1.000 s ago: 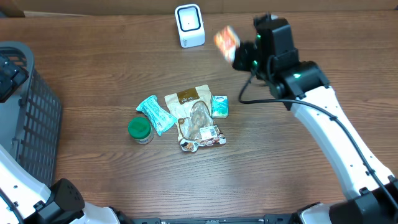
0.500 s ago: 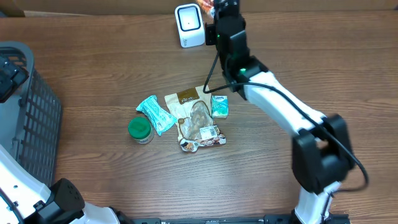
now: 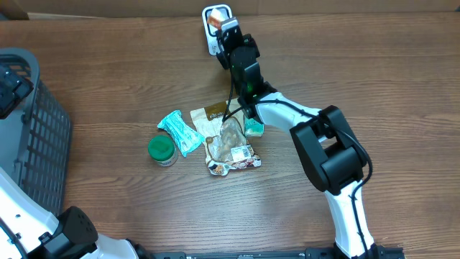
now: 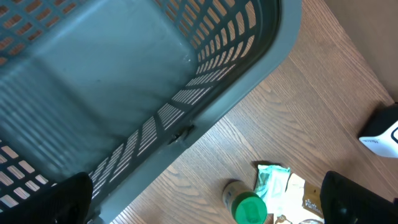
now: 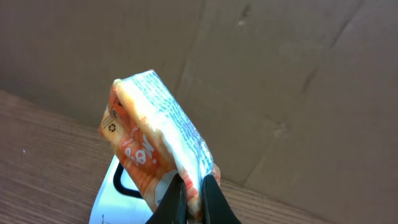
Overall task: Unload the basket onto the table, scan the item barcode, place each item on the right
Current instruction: 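Hold the orange box in front of the white scanner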
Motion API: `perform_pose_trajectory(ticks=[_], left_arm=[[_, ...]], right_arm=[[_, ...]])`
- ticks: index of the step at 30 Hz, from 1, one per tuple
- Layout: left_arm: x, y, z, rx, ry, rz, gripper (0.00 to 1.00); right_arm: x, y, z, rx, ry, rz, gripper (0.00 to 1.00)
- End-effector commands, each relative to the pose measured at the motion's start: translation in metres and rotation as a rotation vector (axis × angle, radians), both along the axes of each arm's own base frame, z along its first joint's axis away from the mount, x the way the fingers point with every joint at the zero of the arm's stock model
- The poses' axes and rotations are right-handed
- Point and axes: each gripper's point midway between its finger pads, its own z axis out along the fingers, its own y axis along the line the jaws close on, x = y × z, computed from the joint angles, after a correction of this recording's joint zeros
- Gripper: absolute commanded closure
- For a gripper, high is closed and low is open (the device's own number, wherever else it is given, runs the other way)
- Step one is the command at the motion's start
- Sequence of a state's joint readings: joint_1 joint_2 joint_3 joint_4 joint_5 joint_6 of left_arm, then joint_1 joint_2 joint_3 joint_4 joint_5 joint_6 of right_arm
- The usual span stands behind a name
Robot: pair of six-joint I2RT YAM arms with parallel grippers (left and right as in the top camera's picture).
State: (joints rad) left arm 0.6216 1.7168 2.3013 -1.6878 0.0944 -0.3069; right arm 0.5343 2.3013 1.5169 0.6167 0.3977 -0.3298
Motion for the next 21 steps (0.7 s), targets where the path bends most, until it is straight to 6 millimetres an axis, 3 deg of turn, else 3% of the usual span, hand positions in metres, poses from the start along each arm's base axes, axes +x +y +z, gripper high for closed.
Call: perform_pose_trajectory(ticks=[1,8,17,21], left_arm=[[0.001,-0.003,0.0,0.001,0.0,-0.023,0.0],[0.001,-0.003,0.0,0.001,0.0,-0.023,0.0],[0.001,-0.003,0.0,0.001,0.0,-0.023,0.0],[0.001,-0.003,0.0,0.001,0.0,-0.023,0.0]], right_arm=[[0.003,0.005,0.001,-0.023,-0.03,0.02,0.96],[0.002,0.013,0.003,-0.02,-0.041,0.063,0.96],[0.004,0.009,-0.017,-0.061,-0.018,0.049,0.96],[0.0,0.012,-0.005,-0.093,-0.069,0.002,0.96]])
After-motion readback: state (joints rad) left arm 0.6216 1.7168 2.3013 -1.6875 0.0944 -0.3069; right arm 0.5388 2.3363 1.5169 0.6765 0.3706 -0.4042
